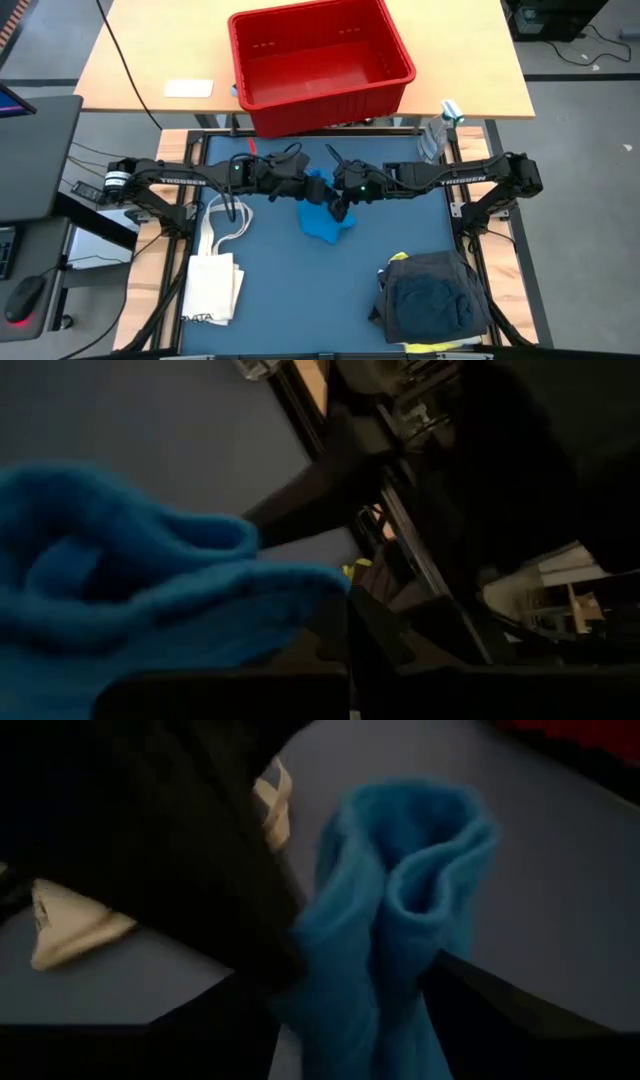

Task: Fold laundry
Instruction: Fold the light blue boxer

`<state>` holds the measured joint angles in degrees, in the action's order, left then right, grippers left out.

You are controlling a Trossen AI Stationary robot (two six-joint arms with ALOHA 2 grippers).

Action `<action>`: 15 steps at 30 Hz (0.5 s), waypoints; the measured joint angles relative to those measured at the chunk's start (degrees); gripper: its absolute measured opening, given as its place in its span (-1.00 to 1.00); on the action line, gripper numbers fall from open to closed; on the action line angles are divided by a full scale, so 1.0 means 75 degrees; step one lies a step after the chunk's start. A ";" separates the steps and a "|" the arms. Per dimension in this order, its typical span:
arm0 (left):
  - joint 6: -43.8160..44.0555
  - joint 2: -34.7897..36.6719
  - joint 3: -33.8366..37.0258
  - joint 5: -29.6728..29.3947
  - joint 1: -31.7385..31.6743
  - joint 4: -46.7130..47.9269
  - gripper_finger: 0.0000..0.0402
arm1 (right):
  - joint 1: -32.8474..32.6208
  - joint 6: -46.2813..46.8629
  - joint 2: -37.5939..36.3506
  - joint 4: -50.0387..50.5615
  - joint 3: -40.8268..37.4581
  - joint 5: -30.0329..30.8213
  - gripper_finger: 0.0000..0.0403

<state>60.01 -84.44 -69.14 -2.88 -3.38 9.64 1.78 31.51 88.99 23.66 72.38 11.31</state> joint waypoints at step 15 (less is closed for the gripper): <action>-0.0692 0.0007 -0.0006 0.0466 -0.0338 0.0178 -1.00 | 0.0061 -0.0193 0.0000 -0.0128 0.0009 -0.0265 -0.89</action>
<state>54.82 -84.39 -69.19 0.61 -5.91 10.97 2.24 30.06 88.99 22.70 72.44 9.32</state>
